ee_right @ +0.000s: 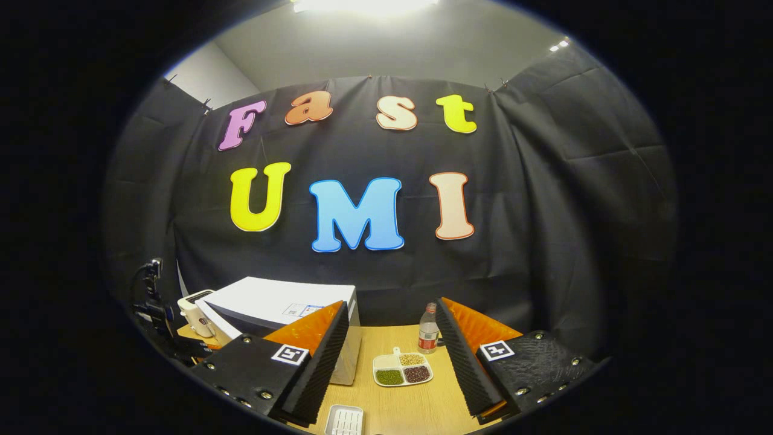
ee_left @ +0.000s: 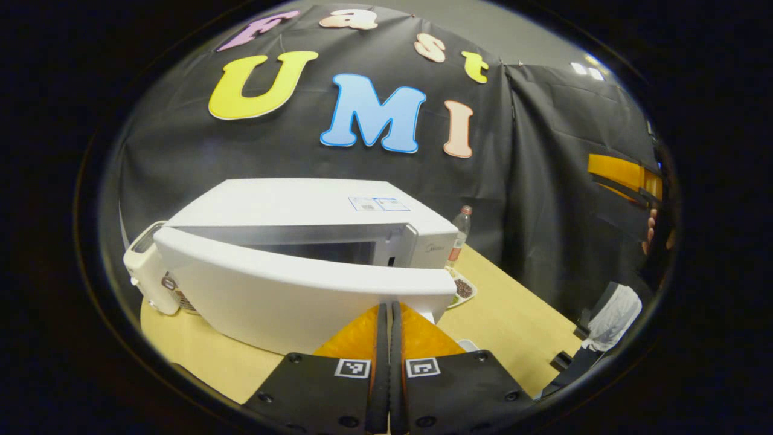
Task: Open the microwave oven with the left hand, put the food in, and close the microwave oven.
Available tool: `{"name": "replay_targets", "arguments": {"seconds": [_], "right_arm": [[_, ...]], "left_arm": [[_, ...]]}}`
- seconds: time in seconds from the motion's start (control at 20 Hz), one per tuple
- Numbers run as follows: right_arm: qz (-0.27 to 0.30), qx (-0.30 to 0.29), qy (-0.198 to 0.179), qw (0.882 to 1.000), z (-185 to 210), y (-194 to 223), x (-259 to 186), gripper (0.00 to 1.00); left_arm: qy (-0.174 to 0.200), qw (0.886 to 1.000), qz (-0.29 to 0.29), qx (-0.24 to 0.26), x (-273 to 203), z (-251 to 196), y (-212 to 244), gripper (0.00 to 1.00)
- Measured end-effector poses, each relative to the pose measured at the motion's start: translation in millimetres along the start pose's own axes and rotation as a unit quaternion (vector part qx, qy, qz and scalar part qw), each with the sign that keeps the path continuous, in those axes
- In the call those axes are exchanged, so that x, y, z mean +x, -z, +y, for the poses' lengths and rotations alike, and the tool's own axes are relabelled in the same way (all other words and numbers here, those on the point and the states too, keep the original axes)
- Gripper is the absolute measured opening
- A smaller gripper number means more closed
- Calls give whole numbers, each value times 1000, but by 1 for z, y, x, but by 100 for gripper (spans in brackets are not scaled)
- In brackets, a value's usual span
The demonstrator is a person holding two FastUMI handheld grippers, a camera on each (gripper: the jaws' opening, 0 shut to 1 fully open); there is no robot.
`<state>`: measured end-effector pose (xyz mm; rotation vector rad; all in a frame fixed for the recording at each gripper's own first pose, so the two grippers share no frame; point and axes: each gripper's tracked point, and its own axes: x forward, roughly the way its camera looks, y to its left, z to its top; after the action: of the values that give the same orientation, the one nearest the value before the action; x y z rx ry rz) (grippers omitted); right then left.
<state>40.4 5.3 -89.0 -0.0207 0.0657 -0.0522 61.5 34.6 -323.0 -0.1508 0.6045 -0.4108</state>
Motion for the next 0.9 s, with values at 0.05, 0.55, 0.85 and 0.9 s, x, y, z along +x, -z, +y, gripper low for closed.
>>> {"name": "replay_targets", "arguments": {"seconds": [0.05, 0.55, 0.85, 0.9], "right_arm": [[1, -2, -1, 1000, -2, 1, 1, 88], [14, -1, -7, 1000, -33, 15, 25, 88], [22, 2, -13, 1000, -39, 21, 35, 88], [24, 4, -15, 1000, -39, 23, 36, 88]], "left_arm": [[-3, 1000, -1, -2, 8, -1, -3, 7], [-29, 999, -6, -13, 57, 5, -20, 7], [-48, 999, 2, -23, 69, 10, -18, 7], [-51, 998, 0, -20, 70, 11, -20, 7]]}}
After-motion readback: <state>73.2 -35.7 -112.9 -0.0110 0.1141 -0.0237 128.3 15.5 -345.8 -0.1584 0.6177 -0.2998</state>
